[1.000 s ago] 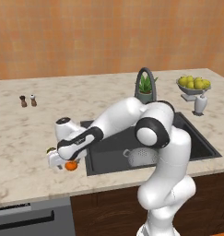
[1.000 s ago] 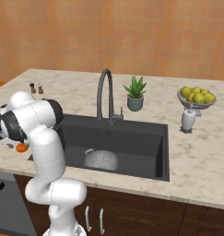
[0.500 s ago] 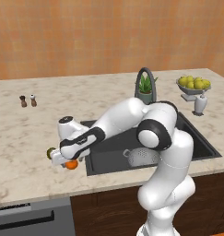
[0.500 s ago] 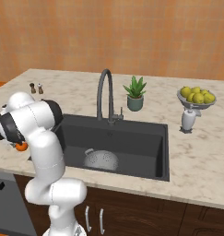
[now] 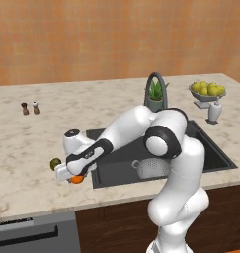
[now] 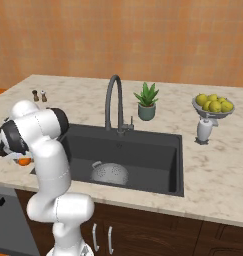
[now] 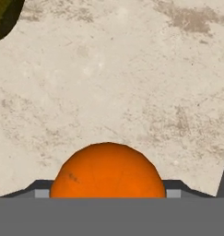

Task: Put the colander in the sink, put the kiwi, orange in the colander, and turn on the sink faucet and pour water over the colander.

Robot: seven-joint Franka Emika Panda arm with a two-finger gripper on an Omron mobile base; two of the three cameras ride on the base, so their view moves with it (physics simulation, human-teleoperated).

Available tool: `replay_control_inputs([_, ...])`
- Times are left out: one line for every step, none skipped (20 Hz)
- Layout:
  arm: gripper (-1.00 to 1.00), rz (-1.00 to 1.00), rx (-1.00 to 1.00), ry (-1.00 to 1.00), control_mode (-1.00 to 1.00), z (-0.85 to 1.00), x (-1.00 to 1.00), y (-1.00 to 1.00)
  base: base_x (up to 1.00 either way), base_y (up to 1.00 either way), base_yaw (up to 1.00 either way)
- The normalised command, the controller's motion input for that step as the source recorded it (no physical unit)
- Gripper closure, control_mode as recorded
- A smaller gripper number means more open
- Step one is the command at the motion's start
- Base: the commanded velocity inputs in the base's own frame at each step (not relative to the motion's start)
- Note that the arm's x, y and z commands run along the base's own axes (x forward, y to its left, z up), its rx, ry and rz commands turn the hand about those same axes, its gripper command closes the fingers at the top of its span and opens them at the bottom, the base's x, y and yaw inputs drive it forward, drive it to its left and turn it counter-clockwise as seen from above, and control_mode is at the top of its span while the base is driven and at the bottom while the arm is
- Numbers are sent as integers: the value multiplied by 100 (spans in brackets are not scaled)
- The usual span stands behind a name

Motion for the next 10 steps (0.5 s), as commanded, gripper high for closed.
replay_control_inputs([100,0,0,0,-100,-19,0,0,0,0,0])
replay_control_inputs([100,0,0,0,-100,-13,0,0,0,0,0])
replay_control_inputs([100,0,0,0,-100,-9,-8,0,0,0,0])
replay_control_inputs([100,0,0,0,-100,0,-14,-1,0,0,0])
replay_control_inputs([100,0,0,-1,-100,0,-21,-8,0,0,0])
replay_control_inputs([100,0,0,-7,-100,0,-31,-24,0,0,0])
replay_control_inputs([100,0,0,-10,-100,8,-33,-44,0,0,0])
replay_control_inputs([100,0,0,-12,-100,13,-29,-60,0,0,0])
replay_control_inputs([100,0,0,-16,-100,20,-29,-80,0,0,0])
replay_control_inputs([100,0,0,-17,-100,25,-27,-94,0,0,0])
